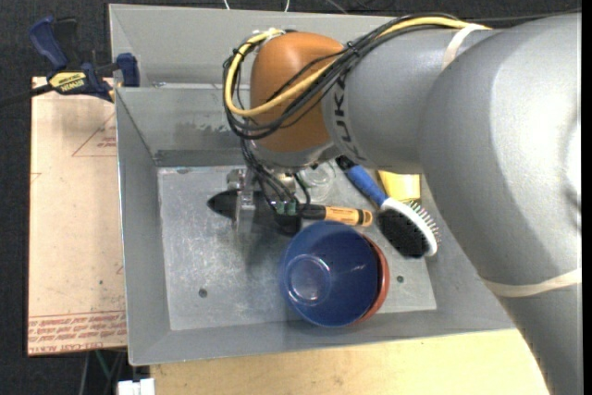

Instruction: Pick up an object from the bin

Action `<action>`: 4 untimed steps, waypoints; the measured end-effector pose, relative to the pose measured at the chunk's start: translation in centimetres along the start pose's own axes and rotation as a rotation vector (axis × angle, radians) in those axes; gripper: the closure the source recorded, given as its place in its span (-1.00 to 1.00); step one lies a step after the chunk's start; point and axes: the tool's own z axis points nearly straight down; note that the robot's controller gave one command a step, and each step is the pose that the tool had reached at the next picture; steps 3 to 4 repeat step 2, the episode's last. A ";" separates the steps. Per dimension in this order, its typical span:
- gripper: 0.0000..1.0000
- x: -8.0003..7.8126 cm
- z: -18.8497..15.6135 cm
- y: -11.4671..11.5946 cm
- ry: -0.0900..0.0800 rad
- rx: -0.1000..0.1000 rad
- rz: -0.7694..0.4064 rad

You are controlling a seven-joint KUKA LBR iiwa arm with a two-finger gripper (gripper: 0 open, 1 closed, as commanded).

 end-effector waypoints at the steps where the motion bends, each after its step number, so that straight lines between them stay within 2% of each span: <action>1: 1.00 2.6 0.2 -0.6 -0.010 -0.003 -0.003; 2: 1.00 0.3 -8.7 0.2 -0.007 -0.003 -0.011; 4: 1.00 0.3 -8.7 0.2 -0.007 -0.003 -0.011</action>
Offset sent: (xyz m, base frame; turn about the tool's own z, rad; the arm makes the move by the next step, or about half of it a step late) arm 0.0019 0.0031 0.0950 -0.0141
